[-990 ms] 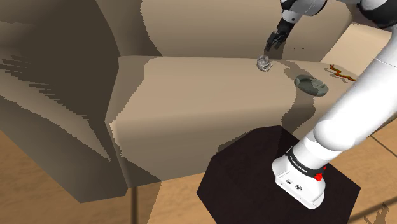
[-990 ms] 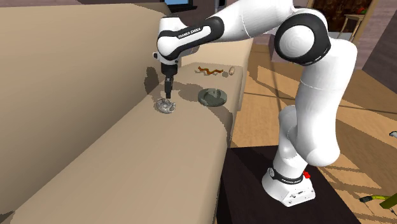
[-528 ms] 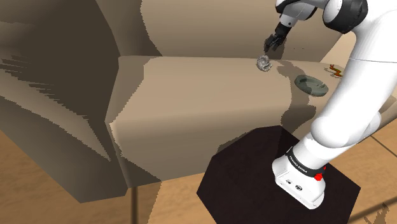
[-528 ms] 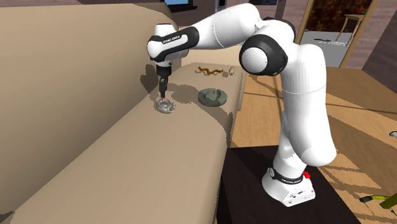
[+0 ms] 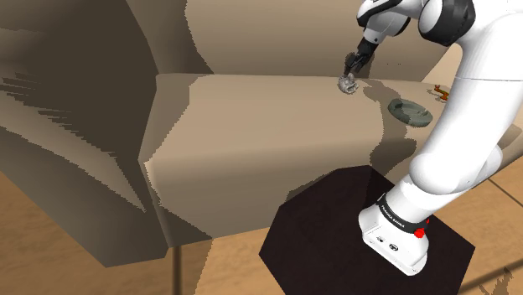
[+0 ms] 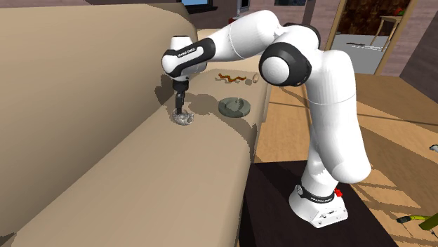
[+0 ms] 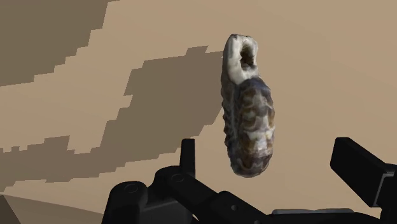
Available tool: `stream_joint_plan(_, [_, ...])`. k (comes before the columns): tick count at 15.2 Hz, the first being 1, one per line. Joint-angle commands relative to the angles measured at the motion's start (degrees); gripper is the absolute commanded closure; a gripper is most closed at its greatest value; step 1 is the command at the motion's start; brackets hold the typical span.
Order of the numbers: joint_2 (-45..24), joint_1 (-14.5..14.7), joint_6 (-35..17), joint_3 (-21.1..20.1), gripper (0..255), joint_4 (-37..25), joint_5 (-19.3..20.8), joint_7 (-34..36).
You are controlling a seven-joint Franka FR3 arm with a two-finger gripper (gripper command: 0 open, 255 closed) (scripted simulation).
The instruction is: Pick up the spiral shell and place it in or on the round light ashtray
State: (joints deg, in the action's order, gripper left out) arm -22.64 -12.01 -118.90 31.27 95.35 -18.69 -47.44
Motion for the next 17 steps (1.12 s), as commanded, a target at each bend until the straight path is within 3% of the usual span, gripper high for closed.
stream_joint_plan(1, [-0.12, -0.06, -0.11, -0.03, 0, -0.01, -0.09, -0.07])
stream_joint_plan(6, [-0.12, -0.05, -0.11, -0.03, 0, -0.01, -0.08, -0.07])
stream_joint_plan(7, [-0.12, -0.05, -0.11, -0.03, 255, -0.01, -0.08, -0.07])
stream_joint_plan(17, [0.13, -0.03, 0.53, 0.07, 255, -0.45, 0.13, 0.11])
